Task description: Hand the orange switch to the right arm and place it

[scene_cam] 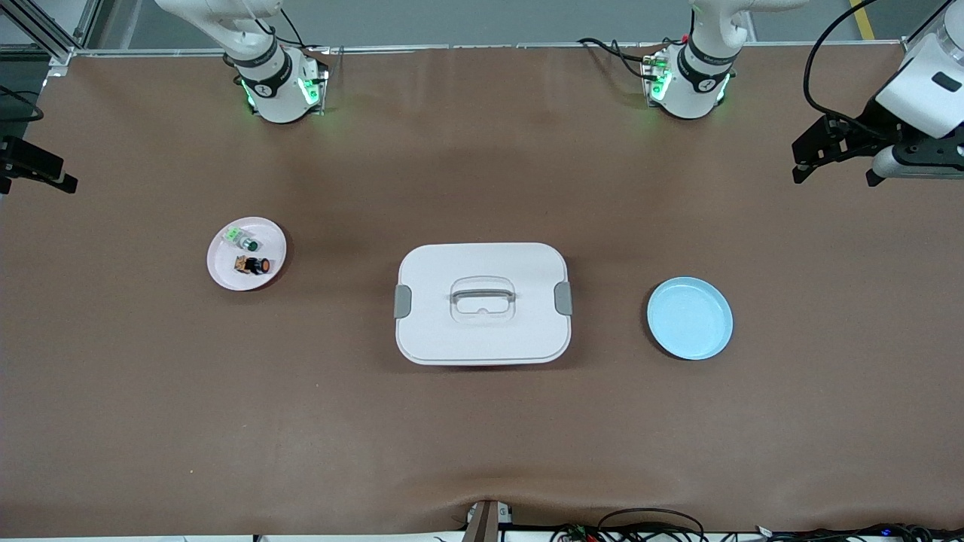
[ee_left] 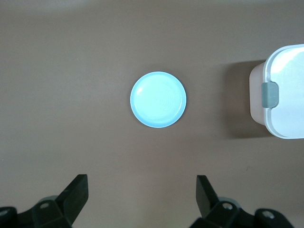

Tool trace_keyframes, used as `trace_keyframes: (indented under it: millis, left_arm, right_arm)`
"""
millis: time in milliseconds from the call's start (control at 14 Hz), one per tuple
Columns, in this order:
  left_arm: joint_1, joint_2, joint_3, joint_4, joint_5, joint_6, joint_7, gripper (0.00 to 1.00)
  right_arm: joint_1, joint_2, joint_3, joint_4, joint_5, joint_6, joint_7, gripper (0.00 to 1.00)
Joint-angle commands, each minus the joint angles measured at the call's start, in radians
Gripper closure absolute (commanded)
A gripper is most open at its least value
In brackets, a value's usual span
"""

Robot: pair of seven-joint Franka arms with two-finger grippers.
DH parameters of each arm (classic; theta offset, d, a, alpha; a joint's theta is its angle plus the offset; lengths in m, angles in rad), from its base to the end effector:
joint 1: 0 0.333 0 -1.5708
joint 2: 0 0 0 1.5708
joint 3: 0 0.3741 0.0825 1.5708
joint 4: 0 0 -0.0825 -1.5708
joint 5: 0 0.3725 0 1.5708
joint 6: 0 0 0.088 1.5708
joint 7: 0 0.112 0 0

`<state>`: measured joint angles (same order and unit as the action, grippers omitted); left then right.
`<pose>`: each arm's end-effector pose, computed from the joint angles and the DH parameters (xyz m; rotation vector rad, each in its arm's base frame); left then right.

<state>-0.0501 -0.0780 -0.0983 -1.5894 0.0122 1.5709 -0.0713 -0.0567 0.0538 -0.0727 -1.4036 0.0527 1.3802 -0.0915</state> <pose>0.5088 -0.0774 0.7101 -3.1246 0.1198 -0.0953 0.5388 -0.0619 0.7080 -3.0829 0.0462 0.1100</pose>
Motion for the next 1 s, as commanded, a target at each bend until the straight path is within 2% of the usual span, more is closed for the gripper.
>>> trace_keyframes:
  millis: [0,356,570,926]
  left_arm:
    - [0.007,-0.002,-0.001,0.016,-0.009,-0.020,0.011,0.00]
    - [0.010,0.003,0.002,0.014,0.000,-0.020,0.010,0.00]
    - [0.010,0.006,0.002,0.014,0.000,-0.020,0.010,0.00]
    - [0.010,0.006,0.003,0.016,0.000,-0.020,0.015,0.00]
  right_arm:
    - [0.012,-0.009,-0.007,0.035,-0.010,-0.009,0.001,0.00]
    - [0.012,-0.009,-0.010,0.041,-0.013,-0.009,-0.004,0.00]
    - [0.018,-0.011,0.008,0.043,-0.063,-0.010,-0.005,0.00]
    - [0.011,-0.011,0.013,0.043,-0.065,-0.009,-0.004,0.00]
